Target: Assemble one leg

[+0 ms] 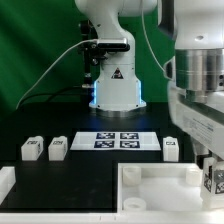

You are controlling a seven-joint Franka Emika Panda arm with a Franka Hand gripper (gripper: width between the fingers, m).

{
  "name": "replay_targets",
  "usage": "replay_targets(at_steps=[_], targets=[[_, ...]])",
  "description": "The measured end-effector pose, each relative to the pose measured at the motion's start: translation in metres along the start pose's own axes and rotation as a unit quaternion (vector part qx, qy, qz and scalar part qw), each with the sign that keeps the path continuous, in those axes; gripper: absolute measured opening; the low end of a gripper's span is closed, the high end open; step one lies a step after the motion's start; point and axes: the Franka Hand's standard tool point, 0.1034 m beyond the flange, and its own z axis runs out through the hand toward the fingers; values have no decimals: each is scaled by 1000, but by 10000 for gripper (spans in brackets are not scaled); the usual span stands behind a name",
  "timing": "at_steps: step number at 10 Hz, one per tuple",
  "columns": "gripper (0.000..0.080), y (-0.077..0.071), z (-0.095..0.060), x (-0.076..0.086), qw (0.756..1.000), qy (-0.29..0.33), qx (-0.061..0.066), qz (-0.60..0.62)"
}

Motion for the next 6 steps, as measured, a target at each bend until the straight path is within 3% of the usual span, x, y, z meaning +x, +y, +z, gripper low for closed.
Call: replay_targets(at_steps=[2, 3, 4, 5, 6], targets=[[298, 1, 0, 3, 998, -5, -1, 67], [374, 2, 1, 2, 998, -5, -2, 67], [510, 2, 1, 1, 999, -6, -2, 46], [510, 1, 1, 0, 1000, -5, 4, 9], [627, -3, 3, -7, 998, -3, 31, -60]])
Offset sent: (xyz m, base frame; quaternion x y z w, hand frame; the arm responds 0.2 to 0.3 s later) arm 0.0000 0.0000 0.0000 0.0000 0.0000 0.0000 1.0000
